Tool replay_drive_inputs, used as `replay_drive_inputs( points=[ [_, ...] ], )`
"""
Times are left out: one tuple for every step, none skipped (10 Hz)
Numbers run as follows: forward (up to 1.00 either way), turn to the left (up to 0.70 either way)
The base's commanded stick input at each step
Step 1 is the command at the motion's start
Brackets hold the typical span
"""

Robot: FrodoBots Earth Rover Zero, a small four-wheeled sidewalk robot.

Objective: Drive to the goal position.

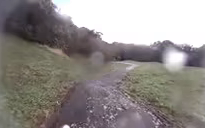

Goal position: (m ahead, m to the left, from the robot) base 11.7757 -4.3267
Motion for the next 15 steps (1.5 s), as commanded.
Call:
replay_drive_inputs(
  points=[
    [0.70, 0.00],
    [0.70, 0.00],
    [0.70, 0.00],
    [0.70, 0.00],
    [0.70, 0.00],
    [0.70, 0.00],
    [0.70, 0.00],
    [0.70, 0.00],
    [0.70, 0.00],
    [0.70, 0.00],
    [0.70, 0.00],
    [0.70, 0.00],
    [0.70, 0.00],
    [0.70, 0.00],
    [0.70, 0.00]
  ],
)
